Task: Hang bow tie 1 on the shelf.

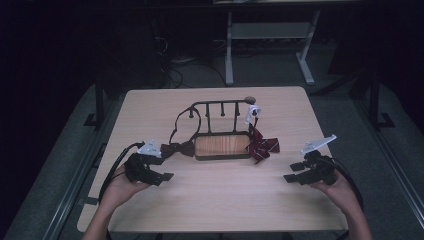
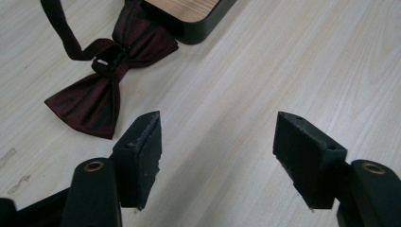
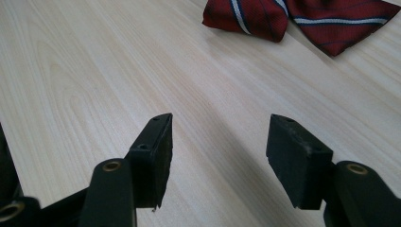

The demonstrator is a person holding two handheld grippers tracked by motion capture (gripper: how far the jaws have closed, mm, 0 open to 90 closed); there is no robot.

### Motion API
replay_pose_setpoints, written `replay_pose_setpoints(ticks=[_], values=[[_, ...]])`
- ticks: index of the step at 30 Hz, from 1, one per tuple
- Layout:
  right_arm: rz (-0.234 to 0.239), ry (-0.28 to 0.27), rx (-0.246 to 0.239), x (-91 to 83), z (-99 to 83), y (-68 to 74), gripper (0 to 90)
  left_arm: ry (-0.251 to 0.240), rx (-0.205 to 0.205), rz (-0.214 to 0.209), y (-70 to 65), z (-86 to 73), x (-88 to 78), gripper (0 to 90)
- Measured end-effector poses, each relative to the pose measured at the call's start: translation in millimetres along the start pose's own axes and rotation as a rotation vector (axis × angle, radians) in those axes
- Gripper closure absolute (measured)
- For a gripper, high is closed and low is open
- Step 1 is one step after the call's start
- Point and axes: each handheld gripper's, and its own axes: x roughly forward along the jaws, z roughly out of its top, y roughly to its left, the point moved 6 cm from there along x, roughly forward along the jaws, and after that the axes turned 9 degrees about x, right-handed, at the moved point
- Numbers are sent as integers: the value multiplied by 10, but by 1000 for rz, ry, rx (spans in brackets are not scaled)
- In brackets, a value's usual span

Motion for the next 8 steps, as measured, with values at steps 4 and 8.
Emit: replay_pose_setpoints(ticks=[4,8], values=[[-2,-2,1,4,-1,3,412,1,8,-6,-51,-34,36,329],[-6,-9,6,0,4,2,403,-9,4,-2,-83,-75,68,321]])
